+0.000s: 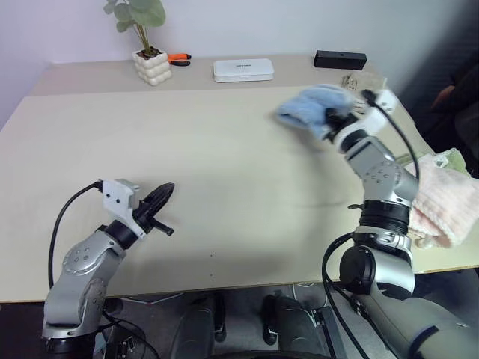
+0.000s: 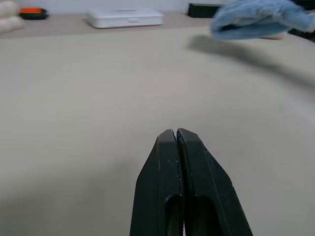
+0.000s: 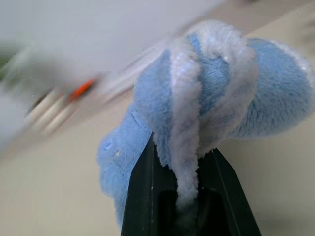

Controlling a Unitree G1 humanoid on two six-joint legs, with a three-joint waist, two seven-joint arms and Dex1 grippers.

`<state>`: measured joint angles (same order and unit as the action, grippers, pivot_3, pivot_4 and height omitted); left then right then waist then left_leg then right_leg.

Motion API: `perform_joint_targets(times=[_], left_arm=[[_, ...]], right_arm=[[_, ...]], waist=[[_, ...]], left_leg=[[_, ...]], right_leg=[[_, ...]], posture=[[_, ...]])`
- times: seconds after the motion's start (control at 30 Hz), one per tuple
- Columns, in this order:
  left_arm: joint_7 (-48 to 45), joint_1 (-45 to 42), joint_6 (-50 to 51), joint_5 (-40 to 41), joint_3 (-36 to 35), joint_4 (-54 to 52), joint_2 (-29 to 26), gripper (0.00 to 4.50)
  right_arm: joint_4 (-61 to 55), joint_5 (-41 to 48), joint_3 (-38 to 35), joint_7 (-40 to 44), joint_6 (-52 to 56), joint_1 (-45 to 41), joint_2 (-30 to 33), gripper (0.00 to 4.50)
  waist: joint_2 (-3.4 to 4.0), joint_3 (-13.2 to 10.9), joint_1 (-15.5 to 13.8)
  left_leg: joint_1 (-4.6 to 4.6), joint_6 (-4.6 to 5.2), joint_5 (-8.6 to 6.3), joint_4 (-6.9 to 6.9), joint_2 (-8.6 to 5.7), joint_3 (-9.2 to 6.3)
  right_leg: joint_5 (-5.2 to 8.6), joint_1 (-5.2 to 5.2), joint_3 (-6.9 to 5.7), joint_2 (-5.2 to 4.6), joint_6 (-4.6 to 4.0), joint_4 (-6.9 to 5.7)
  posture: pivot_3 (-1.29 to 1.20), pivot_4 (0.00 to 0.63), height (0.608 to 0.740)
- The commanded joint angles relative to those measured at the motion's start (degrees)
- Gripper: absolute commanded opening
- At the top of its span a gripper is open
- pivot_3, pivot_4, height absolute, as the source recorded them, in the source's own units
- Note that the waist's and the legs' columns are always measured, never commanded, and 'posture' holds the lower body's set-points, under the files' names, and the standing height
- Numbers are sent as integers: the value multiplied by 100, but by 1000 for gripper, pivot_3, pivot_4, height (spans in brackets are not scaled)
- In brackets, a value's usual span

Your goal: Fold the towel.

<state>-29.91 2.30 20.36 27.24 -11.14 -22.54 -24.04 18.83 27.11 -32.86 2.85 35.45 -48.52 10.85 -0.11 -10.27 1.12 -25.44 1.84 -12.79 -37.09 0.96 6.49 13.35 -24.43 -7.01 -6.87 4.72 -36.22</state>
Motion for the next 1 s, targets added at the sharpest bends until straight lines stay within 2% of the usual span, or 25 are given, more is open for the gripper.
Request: perform_joint_targets(times=[0.03,0.13,0.33,0.43,0.5,0.6,0.67,0.8,0.87,1.0], left_arm=[[-158,-103,-386,-161,219,222,111,0],[-203,-253,-488,-250,410,359,196,0],[-198,-376,-548,-330,512,476,257,0],[-202,-423,-583,-334,511,540,250,0],[-245,-421,-708,-356,485,699,259,0],[-337,-441,-979,-421,472,1061,285,0],[-313,-490,-1118,-456,376,1224,267,0],[-36,-611,-1312,-652,216,1383,242,0],[335,-706,-1451,-911,70,1485,255,0],[790,-781,-1623,-1271,-14,1456,285,0]], right_arm=[[-194,169,-337,-805,-49,178,-140,59],[-429,363,-552,-1506,235,410,-419,59],[-824,861,-770,-2225,593,514,-675,59],[-996,1065,-772,-2363,765,561,-628,1053],[-1125,1076,-674,-2339,803,565,-502,1961],[-1189,869,-433,-2241,746,600,-218,3585],[-1341,149,359,-1794,467,805,363,4465],[-1438,-1038,1708,-951,-283,1107,1318,4465],[-1485,-1524,2462,-165,-855,1155,1736,4465],[-1441,-2001,3497,1284,-1865,1181,2093,4465]], waist=[[3,1,24],[4,1,18],[19,-6,-7],[19,-6,-14],[19,-6,-13],[20,-6,-20],[20,-6,-29],[23,-8,-23],[23,-8,5],[22,-7,26]], left_leg=[[3,0,1,2,2,2],[4,-3,4,2,4,6],[2,-1,3,0,2,7],[1,0,2,0,2,6],[1,25,-13,-1,2,6],[1,26,-13,-1,1,6],[1,30,-16,-2,0,7],[0,37,-20,-2,-1,7],[2,37,-20,-2,1,7],[4,38,-20,0,6,7]], right_leg=[[0,0,3,2,0,-2],[0,-1,6,3,0,-3],[0,-1,11,2,1,-3],[0,-1,11,2,1,-2],[0,-1,11,2,1,-2],[0,-2,11,2,1,-1],[0,-1,11,1,1,0],[1,-2,12,1,2,2],[1,-3,12,2,2,2],[1,-3,12,7,3,1]], posture=[[0,150,733],[0,150,733],[0,150,733],[0,150,733],[0,150,733],[0,150,733],[0,150,733],[0,150,733],[0,150,733],[0,150,733]])
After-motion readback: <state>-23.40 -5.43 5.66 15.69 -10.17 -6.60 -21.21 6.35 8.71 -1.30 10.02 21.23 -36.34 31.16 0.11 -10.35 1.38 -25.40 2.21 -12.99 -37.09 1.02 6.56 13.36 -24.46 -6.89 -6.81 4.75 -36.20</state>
